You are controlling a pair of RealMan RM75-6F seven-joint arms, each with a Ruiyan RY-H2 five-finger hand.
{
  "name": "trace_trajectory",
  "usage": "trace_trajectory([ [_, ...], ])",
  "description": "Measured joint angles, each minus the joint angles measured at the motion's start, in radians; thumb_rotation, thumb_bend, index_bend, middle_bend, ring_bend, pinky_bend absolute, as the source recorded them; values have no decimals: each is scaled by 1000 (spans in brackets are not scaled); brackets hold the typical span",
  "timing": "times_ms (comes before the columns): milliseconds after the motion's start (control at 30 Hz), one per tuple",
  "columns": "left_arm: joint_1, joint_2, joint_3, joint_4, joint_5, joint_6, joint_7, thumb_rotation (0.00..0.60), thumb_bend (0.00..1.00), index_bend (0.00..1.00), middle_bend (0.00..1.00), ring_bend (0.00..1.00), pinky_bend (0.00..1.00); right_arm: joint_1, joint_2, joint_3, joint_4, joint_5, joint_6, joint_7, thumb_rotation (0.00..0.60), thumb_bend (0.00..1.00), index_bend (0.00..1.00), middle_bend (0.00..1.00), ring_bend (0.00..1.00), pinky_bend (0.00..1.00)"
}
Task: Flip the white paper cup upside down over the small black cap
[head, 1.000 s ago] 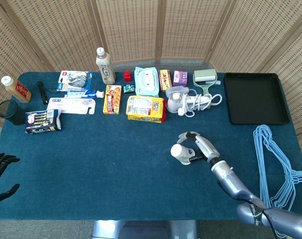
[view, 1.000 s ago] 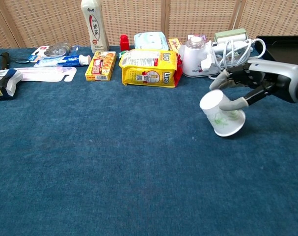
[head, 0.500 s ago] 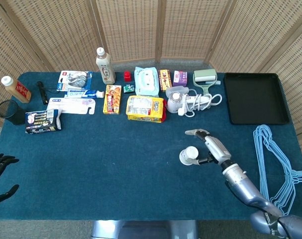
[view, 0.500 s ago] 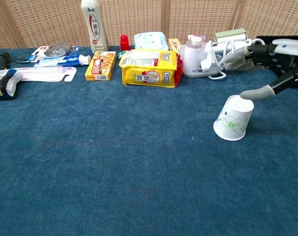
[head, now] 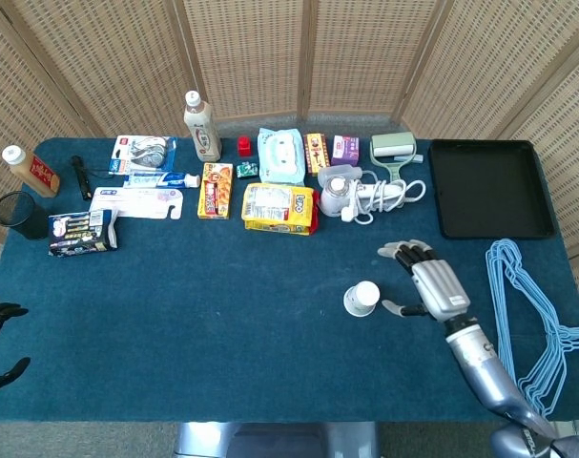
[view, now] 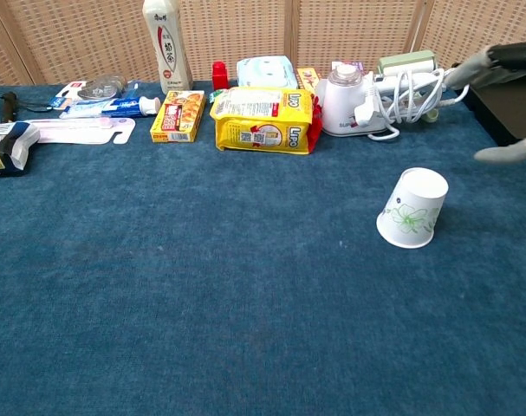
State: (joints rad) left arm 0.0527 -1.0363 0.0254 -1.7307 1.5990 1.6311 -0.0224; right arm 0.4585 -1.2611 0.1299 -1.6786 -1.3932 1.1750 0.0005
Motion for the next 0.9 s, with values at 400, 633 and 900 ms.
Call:
trace_trajectory([
  [400, 44, -9, -14, 43, -32, 62, -23, 600, 179, 281, 281, 174, 183, -175, 97, -54, -122, 12, 239, -248, 562, 251, 268, 214, 179, 117],
  [633, 57, -24, -14, 60, -31, 76, -36, 600, 179, 281, 280, 175, 182, -233, 130, -90, -139, -2, 267, -228, 562, 251, 276, 215, 179, 118],
  [900, 55, -42, -16, 71, -36, 61, -22, 600, 179, 281, 280, 174, 183, -280, 145, -105, -147, -10, 295, -206, 559, 252, 281, 215, 179, 117],
])
